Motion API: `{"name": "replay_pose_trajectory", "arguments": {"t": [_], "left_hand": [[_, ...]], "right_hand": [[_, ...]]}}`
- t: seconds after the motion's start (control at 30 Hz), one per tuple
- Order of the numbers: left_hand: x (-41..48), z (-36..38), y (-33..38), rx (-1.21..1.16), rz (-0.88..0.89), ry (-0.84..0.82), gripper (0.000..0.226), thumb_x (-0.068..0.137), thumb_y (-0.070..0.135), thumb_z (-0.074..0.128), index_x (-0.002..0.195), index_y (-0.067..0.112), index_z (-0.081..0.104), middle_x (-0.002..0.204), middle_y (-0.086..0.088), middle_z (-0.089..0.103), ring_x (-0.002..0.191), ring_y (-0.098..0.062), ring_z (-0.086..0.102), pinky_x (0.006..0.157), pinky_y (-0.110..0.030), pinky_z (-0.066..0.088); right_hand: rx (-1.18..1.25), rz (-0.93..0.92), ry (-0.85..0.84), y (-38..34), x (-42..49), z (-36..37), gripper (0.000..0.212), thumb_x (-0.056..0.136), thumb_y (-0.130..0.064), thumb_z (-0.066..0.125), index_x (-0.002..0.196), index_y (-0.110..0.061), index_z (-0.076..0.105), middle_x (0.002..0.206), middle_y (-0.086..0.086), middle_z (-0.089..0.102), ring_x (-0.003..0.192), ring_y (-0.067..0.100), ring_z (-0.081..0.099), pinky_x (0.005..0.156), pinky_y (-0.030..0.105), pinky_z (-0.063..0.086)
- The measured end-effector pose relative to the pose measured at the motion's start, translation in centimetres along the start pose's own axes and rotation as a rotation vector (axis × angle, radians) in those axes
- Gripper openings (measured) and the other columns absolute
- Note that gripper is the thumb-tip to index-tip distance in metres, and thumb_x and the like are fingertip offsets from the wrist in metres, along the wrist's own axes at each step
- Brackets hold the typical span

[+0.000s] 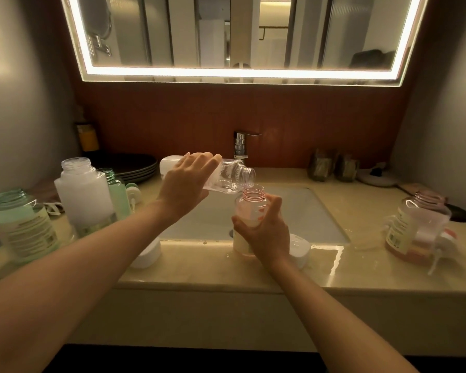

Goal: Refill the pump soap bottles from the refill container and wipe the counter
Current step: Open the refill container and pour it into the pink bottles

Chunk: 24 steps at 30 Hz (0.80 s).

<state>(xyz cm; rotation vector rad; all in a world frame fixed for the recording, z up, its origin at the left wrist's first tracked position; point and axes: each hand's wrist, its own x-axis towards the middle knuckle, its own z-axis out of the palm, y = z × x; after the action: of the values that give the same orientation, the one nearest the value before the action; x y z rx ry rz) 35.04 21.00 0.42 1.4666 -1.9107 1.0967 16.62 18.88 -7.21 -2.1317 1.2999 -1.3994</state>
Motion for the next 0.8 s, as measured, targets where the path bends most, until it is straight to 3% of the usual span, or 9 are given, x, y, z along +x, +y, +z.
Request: {"name": "replay_pose_trajectory", "arguments": {"t": [0.17,0.33,0.47,0.6,0.8], "left_hand": [[0.09,-0.09,-0.06,0.018,0.021,0.022,0.08,0.05,0.011,0.088,0.116,0.012,0.043,0.104,-0.011,0.064,0.093,-0.028,0.064,0.076,-0.04,0.055],[0.16,-0.24,-0.15,0.033,0.031,0.03,0.079,0.05,0.01,0.088,0.116,0.012,0.045,0.104,-0.011,0.064,0.093,-0.028,0.064,0.077,-0.039,0.055],[0.18,-0.16,-0.26,0.042,0.037,0.016,0.078,0.052,0.008,0.087,0.117,0.013,0.043,0.106,-0.01,0.063,0.095,-0.027,0.063,0.079,-0.039,0.054],[0.31,-0.13,-0.35,0.046,0.042,0.018,0.077,0.053,0.007,0.085,0.117,0.014,0.043,0.106,-0.01,0.063,0.096,-0.027,0.062,0.082,-0.039,0.053],[0.4,-0.16,-0.41,0.052,0.058,0.024,0.076,0.054,0.006,0.085,0.117,0.013,0.043,0.105,-0.011,0.063,0.095,-0.027,0.063,0.081,-0.04,0.053]], "right_hand": [[0.004,0.011,0.003,0.01,0.09,0.03,0.082,0.071,-0.049,0.072,0.128,-0.009,0.028,0.122,0.009,0.055,0.097,0.024,0.06,0.077,0.028,0.05],[0.008,0.0,0.016,-0.01,0.04,0.16,0.079,0.07,-0.05,0.072,0.118,-0.029,0.013,0.123,0.009,0.055,0.097,0.024,0.061,0.078,0.03,0.051],[0.0,-0.002,0.027,0.18,0.08,0.31,0.082,0.07,-0.05,0.072,0.124,-0.024,0.017,0.122,0.01,0.056,0.096,0.024,0.062,0.076,0.03,0.052],[0.018,-0.018,0.045,0.22,0.03,0.37,0.077,0.069,-0.049,0.073,0.113,-0.032,0.013,0.119,0.011,0.057,0.093,0.026,0.062,0.075,0.031,0.053],[0.026,-0.017,0.044,0.31,0.03,0.44,0.077,0.069,-0.05,0.073,0.114,-0.033,0.013,0.12,0.011,0.057,0.094,0.025,0.062,0.076,0.031,0.052]]}}
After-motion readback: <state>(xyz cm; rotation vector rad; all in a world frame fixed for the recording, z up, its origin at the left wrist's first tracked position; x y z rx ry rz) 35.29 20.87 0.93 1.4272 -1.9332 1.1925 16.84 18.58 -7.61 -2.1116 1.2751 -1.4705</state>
